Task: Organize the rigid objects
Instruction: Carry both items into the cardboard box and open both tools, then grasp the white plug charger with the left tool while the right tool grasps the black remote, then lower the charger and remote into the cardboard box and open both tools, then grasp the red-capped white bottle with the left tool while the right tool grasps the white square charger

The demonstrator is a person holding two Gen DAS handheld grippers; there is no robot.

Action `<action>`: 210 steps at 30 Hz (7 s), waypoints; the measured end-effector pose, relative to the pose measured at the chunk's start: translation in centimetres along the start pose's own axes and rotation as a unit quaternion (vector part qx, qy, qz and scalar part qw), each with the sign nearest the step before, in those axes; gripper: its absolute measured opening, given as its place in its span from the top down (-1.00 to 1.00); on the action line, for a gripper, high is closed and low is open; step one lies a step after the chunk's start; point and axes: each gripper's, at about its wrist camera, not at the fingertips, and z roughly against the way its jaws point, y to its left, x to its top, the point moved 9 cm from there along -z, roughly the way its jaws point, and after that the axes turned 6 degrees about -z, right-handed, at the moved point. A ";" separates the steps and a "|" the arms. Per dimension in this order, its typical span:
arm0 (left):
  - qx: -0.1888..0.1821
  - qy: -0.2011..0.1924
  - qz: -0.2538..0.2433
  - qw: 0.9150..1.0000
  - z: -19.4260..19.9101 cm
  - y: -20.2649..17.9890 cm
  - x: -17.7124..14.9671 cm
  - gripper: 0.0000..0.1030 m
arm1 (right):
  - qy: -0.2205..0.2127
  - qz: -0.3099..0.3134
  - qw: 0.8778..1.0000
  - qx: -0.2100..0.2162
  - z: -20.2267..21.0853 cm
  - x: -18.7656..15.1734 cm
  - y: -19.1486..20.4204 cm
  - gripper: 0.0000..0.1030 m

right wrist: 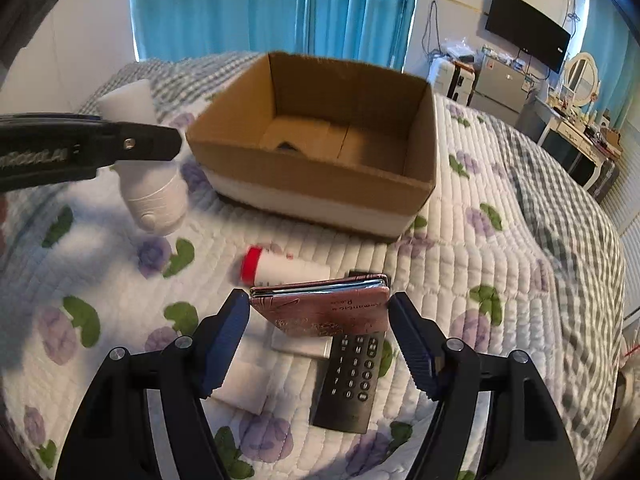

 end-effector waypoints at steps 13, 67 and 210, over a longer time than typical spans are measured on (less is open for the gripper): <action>-0.008 0.002 0.005 1.000 -4.2 1.7 9.4 0.36 | -0.084 0.010 0.996 0.001 3.1 14.2 -2.3 -0.39; 0.071 0.014 0.057 0.996 -2.5 -2.3 -2.8 -0.88 | -0.038 -0.055 0.996 -0.054 5.5 2.8 -10.2 -0.84; 0.065 -0.101 0.006 0.993 3.2 0.2 3.3 -0.99 | -0.120 -0.060 0.989 -0.066 8.4 9.7 -7.1 -1.00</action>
